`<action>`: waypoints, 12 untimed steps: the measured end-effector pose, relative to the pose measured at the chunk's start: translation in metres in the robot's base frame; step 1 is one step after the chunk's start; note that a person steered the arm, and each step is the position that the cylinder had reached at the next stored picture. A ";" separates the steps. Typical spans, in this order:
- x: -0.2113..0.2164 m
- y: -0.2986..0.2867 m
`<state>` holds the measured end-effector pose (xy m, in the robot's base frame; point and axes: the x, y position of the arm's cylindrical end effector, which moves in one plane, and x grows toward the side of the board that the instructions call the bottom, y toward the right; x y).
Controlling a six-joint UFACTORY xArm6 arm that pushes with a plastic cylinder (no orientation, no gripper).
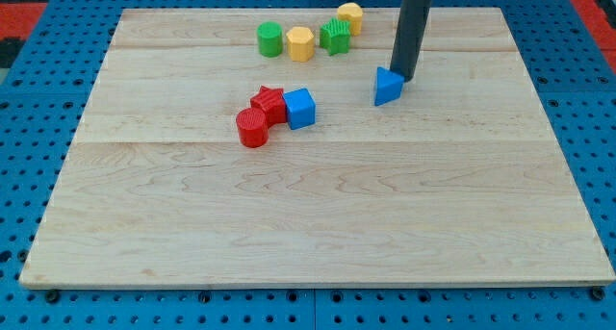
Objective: Point your arm to the green circle
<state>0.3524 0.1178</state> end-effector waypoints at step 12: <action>-0.066 -0.217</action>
<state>0.2859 -0.0995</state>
